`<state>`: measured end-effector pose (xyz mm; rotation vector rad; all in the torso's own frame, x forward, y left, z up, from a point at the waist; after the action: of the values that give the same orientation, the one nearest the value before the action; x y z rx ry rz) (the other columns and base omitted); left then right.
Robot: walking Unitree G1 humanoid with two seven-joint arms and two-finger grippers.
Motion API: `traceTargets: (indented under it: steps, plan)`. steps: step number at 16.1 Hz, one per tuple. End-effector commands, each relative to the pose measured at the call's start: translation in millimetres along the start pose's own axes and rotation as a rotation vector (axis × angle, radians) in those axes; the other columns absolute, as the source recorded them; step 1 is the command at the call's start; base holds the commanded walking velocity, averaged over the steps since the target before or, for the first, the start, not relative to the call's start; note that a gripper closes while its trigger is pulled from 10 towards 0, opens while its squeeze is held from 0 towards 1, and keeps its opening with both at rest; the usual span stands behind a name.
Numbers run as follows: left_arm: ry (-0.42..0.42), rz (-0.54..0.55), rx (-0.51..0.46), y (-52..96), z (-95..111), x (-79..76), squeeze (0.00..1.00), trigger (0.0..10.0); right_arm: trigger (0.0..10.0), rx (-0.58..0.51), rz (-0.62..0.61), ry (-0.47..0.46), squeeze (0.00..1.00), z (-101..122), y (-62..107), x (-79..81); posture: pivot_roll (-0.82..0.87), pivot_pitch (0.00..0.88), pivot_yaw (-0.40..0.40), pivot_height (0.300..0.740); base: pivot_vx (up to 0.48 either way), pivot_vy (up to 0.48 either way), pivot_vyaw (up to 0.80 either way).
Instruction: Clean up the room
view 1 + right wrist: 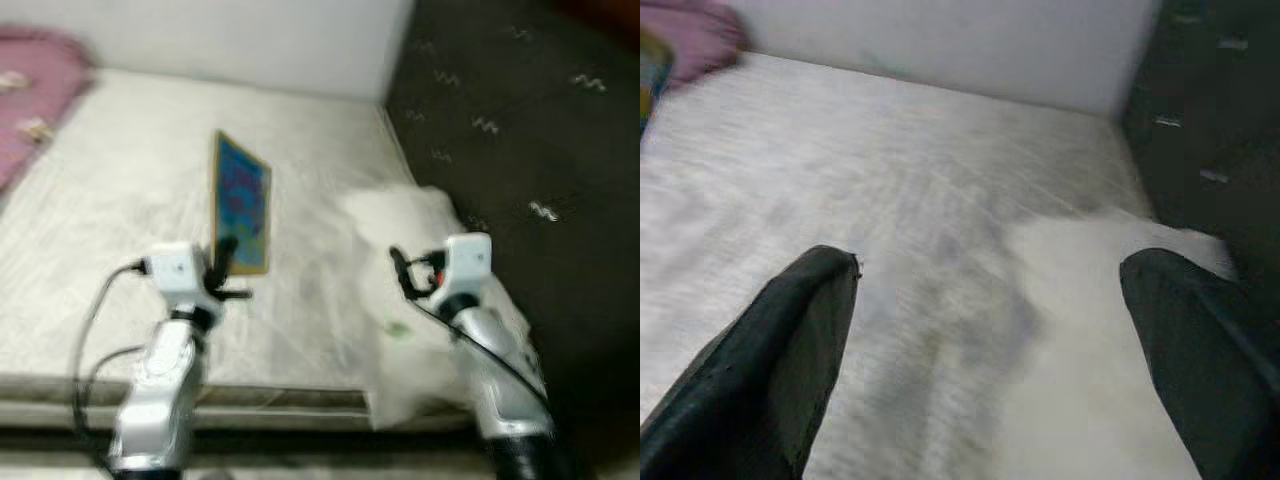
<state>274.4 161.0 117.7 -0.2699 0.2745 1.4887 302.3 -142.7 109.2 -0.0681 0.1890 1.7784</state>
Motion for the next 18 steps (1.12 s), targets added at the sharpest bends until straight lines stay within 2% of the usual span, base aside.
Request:
traceTargets:
  steps: [1, 10, 18]
  plan:
    - [0.005, -0.041, -0.045, -3.0, 9.1, -12.0, 0.00, 10.0, 10.0, 0.009, -0.028, 0.016, 0.00, -1.9, 2.4, -10.4, -0.04, 0.000, -0.125, 0.740, 0.000, 0.000, 0.00]
    - [-0.010, -0.011, -0.021, -3.8, 2.5, -11.4, 0.00, 10.0, 10.0, 0.019, -0.049, 0.001, 0.00, -3.7, 1.5, -11.9, -0.04, 0.000, -0.125, 0.740, 0.000, 0.000, 0.00]
    - [-0.016, -0.013, -0.016, -5.9, 2.3, -11.7, 0.00, 10.0, 10.0, 0.013, -0.044, -0.004, 0.00, -2.4, 1.2, -10.9, -0.04, 0.000, -0.125, 0.654, 0.000, 0.000, 0.00]
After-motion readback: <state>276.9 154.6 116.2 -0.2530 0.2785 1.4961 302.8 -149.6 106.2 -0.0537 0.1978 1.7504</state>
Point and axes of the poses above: a point about 5 cm out from each wrist's last joint towards the gripper, its own y axis pointing back from the gripper into the wrist, its own z axis along the axis of the wrist's last joint, x = y × z, the point moved 1 cm from there along -y, pointing out of the wrist towards the gripper, and after that the axes turned 10 degrees about y, right-handed, at the moved point
